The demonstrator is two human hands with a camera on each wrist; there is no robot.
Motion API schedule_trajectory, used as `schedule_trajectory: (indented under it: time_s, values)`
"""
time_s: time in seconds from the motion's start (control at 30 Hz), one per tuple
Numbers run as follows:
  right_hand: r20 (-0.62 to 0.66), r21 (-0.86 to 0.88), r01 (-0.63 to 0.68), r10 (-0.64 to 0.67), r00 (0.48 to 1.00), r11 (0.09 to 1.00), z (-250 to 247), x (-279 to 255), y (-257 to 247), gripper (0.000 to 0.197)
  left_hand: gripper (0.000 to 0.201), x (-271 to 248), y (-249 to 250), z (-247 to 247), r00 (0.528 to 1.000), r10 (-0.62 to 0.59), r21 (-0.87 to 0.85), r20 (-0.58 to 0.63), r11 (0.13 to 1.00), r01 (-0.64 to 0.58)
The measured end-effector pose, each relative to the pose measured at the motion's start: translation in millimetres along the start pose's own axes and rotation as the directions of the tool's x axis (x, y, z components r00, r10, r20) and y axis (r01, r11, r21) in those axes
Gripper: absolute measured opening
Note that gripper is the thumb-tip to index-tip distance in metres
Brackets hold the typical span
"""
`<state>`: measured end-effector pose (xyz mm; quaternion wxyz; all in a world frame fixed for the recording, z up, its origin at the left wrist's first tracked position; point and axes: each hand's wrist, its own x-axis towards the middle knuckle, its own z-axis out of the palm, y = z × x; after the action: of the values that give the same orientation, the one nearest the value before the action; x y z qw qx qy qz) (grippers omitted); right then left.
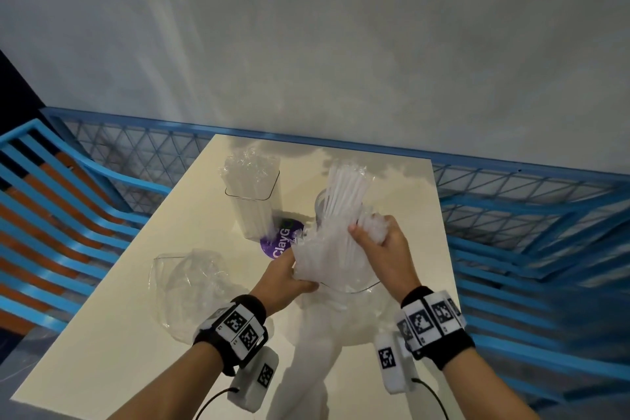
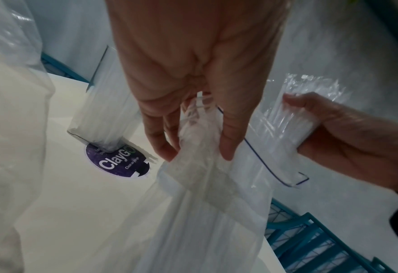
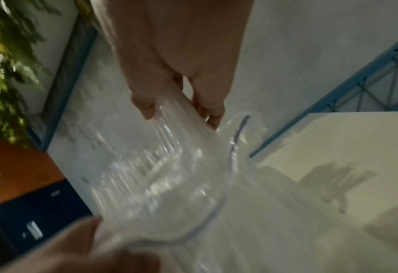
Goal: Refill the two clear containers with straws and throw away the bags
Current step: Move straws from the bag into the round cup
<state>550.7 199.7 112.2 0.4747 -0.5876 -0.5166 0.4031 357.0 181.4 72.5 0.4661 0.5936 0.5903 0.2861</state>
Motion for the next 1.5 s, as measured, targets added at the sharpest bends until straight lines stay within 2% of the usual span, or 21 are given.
schedule_trajectory:
  time_s: [0.23, 0.47, 0.6, 0.77, 0.9, 1.0, 1.1, 1.23, 1.5]
  values:
    - [0.024, 0.157, 0.079, -0.084, 0.996, 0.984, -17.1, 12.4, -49.5, 0.015, 0.066, -1.6, 9.8, -2.8, 1.0, -0.002, 0.04, -0.017, 0.999, 0.003]
    - [-0.015, 0.27, 0.06, -0.058, 0.998, 0.961, -31.4, 38.8, -86.6, 0.025, 0.063, -2.3, 10.0, -6.6, 1.0, -0.008, 0.073, -0.026, 0.997, 0.01]
    - [0.01, 0.306, 0.089, -0.096, 0.995, 0.948, -46.6, 63.4, -129.5, 0.013, 0.064, -3.1, 6.4, -6.6, 1.0, -0.004, 0.059, -0.026, 0.998, 0.006]
    - [-0.049, 0.411, 0.193, -0.19, 0.981, 0.891, -54.6, 91.4, -187.8, 0.015, 0.062, -2.6, 0.2, -7.1, 1.0, -0.004, 0.044, -0.03, 0.999, 0.006]
    - [-0.096, 0.413, 0.269, -0.252, 0.963, 0.87, -42.6, 100.8, -209.6, 0.017, 0.063, -2.4, -2.8, -7.7, 1.0, -0.004, 0.056, -0.029, 0.998, 0.006]
    - [-0.161, 0.342, 0.269, -0.226, 0.961, 0.9, -28.3, 113.3, -208.9, 0.014, 0.063, -3.4, -3.5, -7.3, 0.999, -0.011, 0.062, -0.043, 0.998, 0.013]
    - [-0.221, 0.194, 0.241, -0.197, 0.955, 0.951, -14.3, 128.0, -195.0, 0.017, 0.061, -4.5, -4.3, -6.9, 0.999, -0.016, 0.062, -0.048, 0.998, 0.019]
    - [-0.246, 0.068, 0.217, -0.195, 0.95, 0.974, -0.9, 139.3, -171.4, 0.015, 0.061, -4.4, -7.5, -6.3, 0.998, -0.005, 0.061, -0.06, 0.998, 0.009]
    - [-0.265, -0.022, 0.181, -0.18, 0.947, 0.983, 24.0, 131.7, -99.5, 0.031, 0.061, -6.4, -12.5, -4.3, 0.999, -0.009, 0.047, -0.049, 0.999, 0.011]
